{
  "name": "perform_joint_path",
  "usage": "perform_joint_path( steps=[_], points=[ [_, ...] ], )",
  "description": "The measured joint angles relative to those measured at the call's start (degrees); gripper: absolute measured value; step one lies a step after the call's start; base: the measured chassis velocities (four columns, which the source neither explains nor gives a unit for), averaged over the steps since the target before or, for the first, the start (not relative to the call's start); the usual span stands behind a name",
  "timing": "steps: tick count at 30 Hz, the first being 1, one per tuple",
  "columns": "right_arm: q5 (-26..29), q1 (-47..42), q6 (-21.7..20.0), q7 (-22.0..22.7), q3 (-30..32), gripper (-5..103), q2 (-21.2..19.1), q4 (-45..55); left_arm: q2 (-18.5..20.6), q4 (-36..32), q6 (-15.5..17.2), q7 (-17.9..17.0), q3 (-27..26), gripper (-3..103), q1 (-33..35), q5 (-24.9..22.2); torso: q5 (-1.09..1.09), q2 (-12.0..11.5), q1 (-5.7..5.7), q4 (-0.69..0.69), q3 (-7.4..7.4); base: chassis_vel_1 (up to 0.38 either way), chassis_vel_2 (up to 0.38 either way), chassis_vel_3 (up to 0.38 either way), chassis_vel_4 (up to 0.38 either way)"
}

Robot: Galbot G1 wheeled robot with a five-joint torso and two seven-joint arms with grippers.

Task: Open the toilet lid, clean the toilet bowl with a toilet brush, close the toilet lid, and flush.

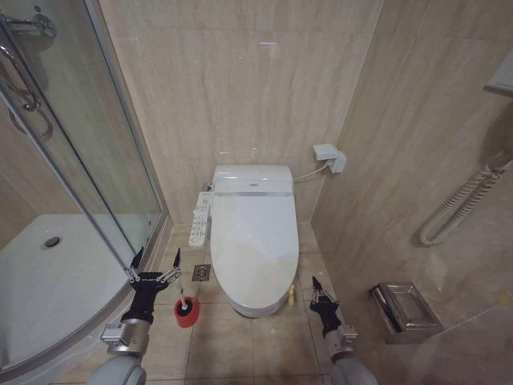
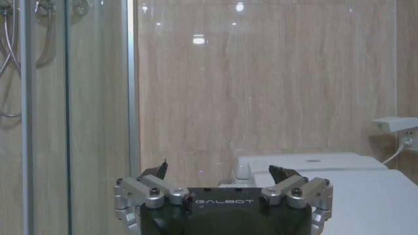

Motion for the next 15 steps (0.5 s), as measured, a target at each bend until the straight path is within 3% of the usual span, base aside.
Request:
perform_joint_path(
  steps=[7,15],
  points=[
    [0.3,-0.2,-1.3,0.6,-0.5,0,-0.9,1.0,0.0,0.0,0.0,0.0,0.0,100,0.0,0.0,0.01,0.0,0.00,0.01,0.00,0.000,0.000,0.000,0.000],
    [-3.7,-2.4,-3.8,0.6,-1.0,2,-4.1,0.6,0.0,0.0,0.0,0.0,0.0,100,0.0,0.0,0.01,0.0,0.00,0.00,0.00,0.000,0.000,0.000,0.000]
  ],
)
